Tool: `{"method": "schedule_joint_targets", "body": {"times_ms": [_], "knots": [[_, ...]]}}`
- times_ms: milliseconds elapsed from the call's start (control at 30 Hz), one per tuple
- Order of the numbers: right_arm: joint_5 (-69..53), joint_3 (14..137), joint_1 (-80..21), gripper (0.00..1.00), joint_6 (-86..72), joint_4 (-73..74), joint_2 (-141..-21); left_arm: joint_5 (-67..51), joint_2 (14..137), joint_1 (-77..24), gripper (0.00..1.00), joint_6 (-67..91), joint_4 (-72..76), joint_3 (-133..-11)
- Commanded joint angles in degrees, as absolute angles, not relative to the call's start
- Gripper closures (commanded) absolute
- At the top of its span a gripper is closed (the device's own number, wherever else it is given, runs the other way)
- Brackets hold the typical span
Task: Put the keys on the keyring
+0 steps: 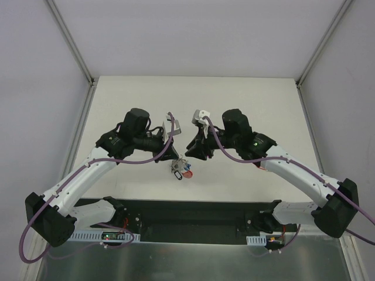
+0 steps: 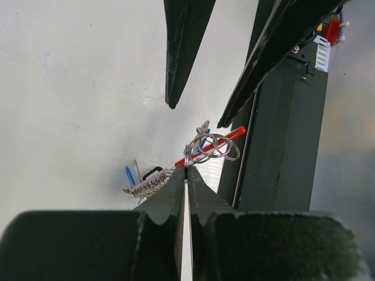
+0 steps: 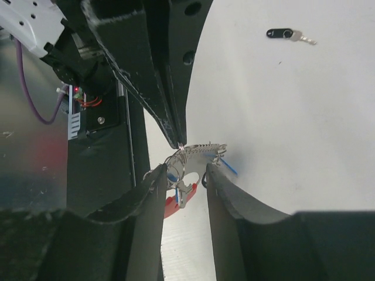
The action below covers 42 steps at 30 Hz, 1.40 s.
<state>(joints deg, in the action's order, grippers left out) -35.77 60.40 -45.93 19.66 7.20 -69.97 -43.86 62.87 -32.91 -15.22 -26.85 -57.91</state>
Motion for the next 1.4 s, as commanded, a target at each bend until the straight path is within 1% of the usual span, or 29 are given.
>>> {"method": "schedule_joint_targets", "body": {"times_ms": [0, 267, 400, 500, 633, 800, 900, 1000, 1033, 1067, 1133, 1200, 1233, 1267, 1333, 1367], "knots": [[-42.1, 63.0, -45.9, 0.64, 22.8, 7.4, -72.4, -44.4, 60.8, -32.7, 1.00, -17.2, -26.8, -57.6], [-45.9, 62.0, -46.3, 0.65, 25.0, 3.1, -75.3, -45.4, 60.7, -32.7, 1.00, -17.0, -26.9, -56.9], [-47.0, 62.3, -46.4, 0.69, 25.7, 2.5, -77.3, -46.4, 60.5, -32.7, 1.00, -16.9, -26.9, -57.0], [-47.7, 62.6, -46.6, 0.72, 25.8, 2.4, -78.1, -46.3, 60.1, -32.7, 1.00, -16.7, -26.9, -56.8], [-47.8, 62.5, -47.0, 0.79, 25.9, 1.8, -78.6, -47.0, 60.2, -32.7, 1.00, -16.8, -26.8, -56.9], [-48.3, 62.4, -47.1, 0.81, 25.8, 1.1, -79.0, -47.5, 60.3, -32.7, 1.00, -16.7, -26.8, -56.9], [-48.8, 62.7, -47.2, 0.85, 25.8, 0.8, -79.4, -47.8, 60.4, -32.7, 1.00, -16.8, -26.7, -56.9], [-49.1, 62.8, -47.5, 0.91, 25.8, 0.8, -79.5, -48.0, 60.6, -32.7, 1.00, -16.6, -26.8, -57.0], [-49.1, 62.8, -47.5, 0.97, 25.8, 0.8, -79.7, -48.0, 60.6, -32.7, 1.00, -16.6, -26.8, -57.0], [-49.0, 62.7, -47.5, 0.99, 25.8, 0.6, -79.5, -48.0, 60.7, -32.7, 1.00, -16.5, -26.8, -57.0], [-48.6, 62.3, -47.5, 0.99, 25.1, 0.3, -79.3, -47.6, 60.3, -32.6, 1.00, -16.3, -26.8, -57.1], [-47.9, 60.9, -47.5, 0.98, 22.5, -3.1, -78.5, -46.8, 59.8, -32.7, 0.93, -15.6, -26.6, -57.0], [-47.6, 60.2, -47.5, 0.99, 21.4, -4.7, -78.0, -45.4, 59.0, -32.7, 0.89, -15.0, -26.4, -57.0], [-46.9, 59.5, -47.5, 0.99, 20.1, -8.1, -76.7, -44.8, 58.5, -32.7, 0.73, -13.6, -25.5, -56.9], [-46.0, 57.0, -47.5, 0.99, 16.6, -11.4, -75.3, -44.1, 56.3, -32.7, 0.60, -12.2, -24.3, -55.9], [-44.7, 56.1, -47.5, 0.99, 15.6, -14.8, -74.0, -42.8, 55.2, -32.7, 0.52, -10.0, -23.3, -55.2]]}}
